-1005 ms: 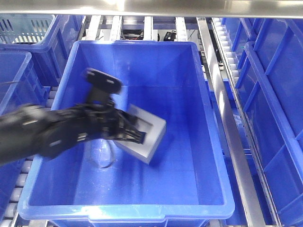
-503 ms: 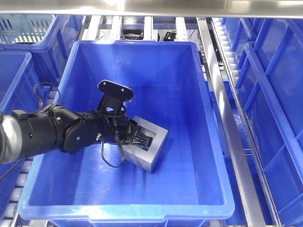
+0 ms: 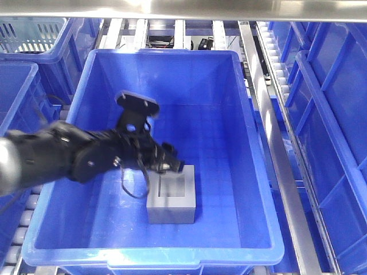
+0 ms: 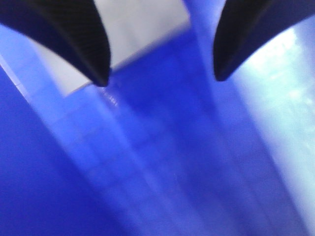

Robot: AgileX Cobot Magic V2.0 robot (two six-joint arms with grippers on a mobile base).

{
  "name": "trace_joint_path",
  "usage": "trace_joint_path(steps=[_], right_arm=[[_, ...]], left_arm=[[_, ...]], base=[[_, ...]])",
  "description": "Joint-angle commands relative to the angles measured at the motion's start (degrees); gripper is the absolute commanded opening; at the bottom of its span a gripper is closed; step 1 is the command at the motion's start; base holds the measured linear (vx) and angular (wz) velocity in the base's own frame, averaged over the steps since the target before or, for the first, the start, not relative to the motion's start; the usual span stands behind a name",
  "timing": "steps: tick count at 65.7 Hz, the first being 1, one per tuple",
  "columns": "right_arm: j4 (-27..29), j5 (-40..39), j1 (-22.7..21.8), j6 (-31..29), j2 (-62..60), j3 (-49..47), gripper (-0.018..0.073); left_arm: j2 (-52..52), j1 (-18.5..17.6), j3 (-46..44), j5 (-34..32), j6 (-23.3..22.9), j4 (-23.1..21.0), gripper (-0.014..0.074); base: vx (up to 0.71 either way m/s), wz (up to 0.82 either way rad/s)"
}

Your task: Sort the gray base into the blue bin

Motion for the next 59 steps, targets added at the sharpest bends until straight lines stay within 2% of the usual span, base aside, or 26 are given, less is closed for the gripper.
trace_joint_path(steps=[1,10,17,39,59], right_arm=[[-0.36,-4.25,-0.17,-0.37,-0.67,0.88,-0.0009],[-0.36,-4.25,-0.17,-0.37,-0.67,0.88,-0.0009],[-0.36,-4.25,-0.17,-0.37,-0.67,0.88,-0.0009],[-0.36,-4.25,-0.17,-0.37,-0.67,0.88,-0.0009],[-0.36,-4.25,-0.17,-0.37,-0.67,0.88,-0.0009]], left_arm=[[-5.2,-0.11,-1.67,-2.31,-0.23,-0.2,0.0462],[-8.83,-0.11,-1.48,1.27,-0.22,-0.15,0.0462],[-12.52,-0.11,0.62,1.42,-0.22,0.38,0.0462],[-30.42,-0.11,16.69,-10.21,-0.22,0.39,0.0461],[-52.26,-0.11,28.43,-8.36,-0.22,0.55,0.0461]], base=[[0.0,0.0],[0.0,0.0],[0.0,0.0],[0.0,0.0],[0.0,0.0]])
